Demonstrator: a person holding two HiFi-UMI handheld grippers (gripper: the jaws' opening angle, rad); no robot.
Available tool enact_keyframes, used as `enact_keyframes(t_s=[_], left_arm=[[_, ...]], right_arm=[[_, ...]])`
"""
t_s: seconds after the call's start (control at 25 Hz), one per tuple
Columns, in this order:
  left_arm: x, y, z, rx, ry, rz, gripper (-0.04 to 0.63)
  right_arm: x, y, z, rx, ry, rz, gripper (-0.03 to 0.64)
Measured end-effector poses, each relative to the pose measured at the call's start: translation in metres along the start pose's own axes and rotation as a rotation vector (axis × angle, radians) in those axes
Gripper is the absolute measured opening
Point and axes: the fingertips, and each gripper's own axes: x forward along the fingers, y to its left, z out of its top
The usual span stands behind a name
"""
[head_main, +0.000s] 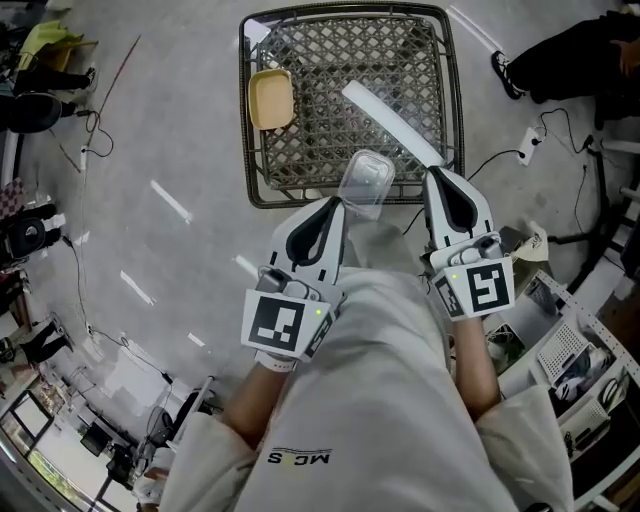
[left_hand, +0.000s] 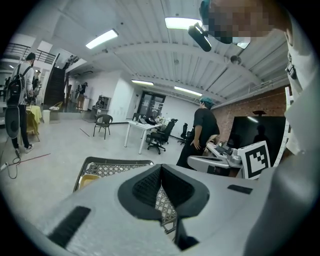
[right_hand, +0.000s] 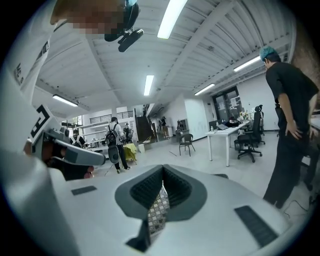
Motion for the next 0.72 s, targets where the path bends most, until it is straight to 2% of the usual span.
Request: enact_keyframes(t_s=[0.4, 0.56, 0.72], left_arm=[[0.019, 0.013, -0.031, -0.036, 0.044, 0.023, 0.025], [0.030, 0.022, -0.052, -0.039, 0.070, 0.038, 0.025], [0.041, 0.031, -0.071, -0.044, 0.097, 0.041, 0.025]], right_arm=[[0.022, -0.004, -0.061, 0.023, 0.123, 0.010, 0.021], [0.034, -0.008, -0.092, 0.018, 0.172, 0.019, 0.069], [0.047, -0.016, -0.118, 0.035, 0.207, 0.004, 0.074]])
